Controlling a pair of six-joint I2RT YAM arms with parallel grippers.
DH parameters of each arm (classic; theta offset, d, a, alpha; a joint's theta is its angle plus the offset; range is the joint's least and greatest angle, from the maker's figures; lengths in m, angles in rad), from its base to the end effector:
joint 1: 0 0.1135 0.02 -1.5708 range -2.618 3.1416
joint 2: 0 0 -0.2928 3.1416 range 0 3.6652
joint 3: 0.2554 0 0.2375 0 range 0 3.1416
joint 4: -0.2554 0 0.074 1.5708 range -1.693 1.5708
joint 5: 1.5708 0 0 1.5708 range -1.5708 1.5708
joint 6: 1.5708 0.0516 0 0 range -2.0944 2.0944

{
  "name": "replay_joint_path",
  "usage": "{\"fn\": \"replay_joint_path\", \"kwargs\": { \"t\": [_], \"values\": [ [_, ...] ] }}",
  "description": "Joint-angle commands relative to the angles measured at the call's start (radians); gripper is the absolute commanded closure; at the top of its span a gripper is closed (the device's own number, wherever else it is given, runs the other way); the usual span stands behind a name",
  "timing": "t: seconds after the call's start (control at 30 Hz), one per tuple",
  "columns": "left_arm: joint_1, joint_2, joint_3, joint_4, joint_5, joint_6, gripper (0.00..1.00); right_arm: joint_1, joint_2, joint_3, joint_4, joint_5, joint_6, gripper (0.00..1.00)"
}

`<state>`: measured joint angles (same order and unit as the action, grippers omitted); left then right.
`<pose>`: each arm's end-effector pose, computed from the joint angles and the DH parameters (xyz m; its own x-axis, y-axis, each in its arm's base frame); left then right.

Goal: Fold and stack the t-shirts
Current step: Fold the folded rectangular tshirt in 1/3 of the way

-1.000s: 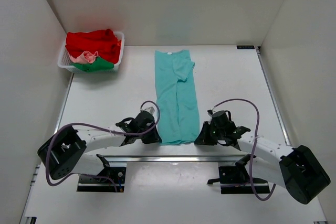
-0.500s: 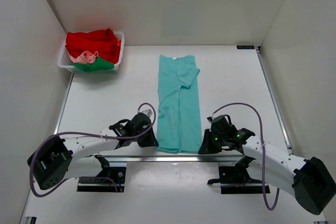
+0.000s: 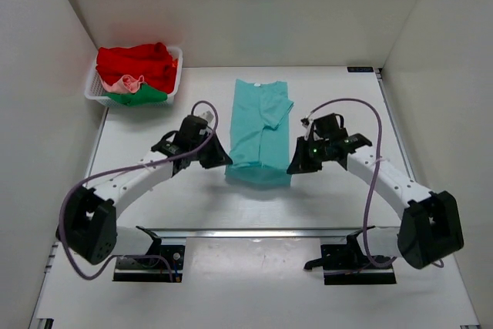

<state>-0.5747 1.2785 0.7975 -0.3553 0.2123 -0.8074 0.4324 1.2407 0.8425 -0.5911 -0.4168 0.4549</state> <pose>0.2044 -0.1453 0.2484 -0.9002 -0.2584 -0.3504 -0.0007 0.8057 -0.5923 0.1971 0.1140 0.2554 -0.9386 0.0093 -0.3448 -0.1922 0.8160 0.5452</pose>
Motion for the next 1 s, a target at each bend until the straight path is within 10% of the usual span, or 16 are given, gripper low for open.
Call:
{"fn": "replay_joint_path", "kwargs": {
  "t": [0.0, 0.53, 0.57, 0.6, 0.77, 0.97],
  "values": [
    [0.070, 0.083, 0.145, -0.033, 0.061, 0.079, 1.00, -0.066, 0.098, 0.116, -0.038, -0.020, -0.114, 1.00],
    [0.237, 0.655, 0.739, -0.100, 0.098, 0.180, 1.00, -0.210, 0.664, 0.754, -0.095, 0.006, -0.219, 1.00],
    [0.242, 0.669, 0.752, -0.090, 0.107, 0.178, 0.92, -0.208, 0.693, 0.776, -0.096, 0.009, -0.219, 1.00],
    [0.255, 0.700, 0.778, -0.073, 0.117, 0.168, 0.62, -0.224, 0.718, 0.812, -0.095, 0.028, -0.216, 1.00],
    [0.320, 0.745, 0.832, 0.025, 0.186, 0.149, 0.47, -0.251, 0.709, 0.814, -0.015, 0.127, -0.174, 0.68],
    [0.303, 0.590, 0.588, 0.085, 0.191, 0.181, 0.44, -0.228, 0.538, 0.559, 0.051, 0.204, -0.107, 0.62]
  ]
}}
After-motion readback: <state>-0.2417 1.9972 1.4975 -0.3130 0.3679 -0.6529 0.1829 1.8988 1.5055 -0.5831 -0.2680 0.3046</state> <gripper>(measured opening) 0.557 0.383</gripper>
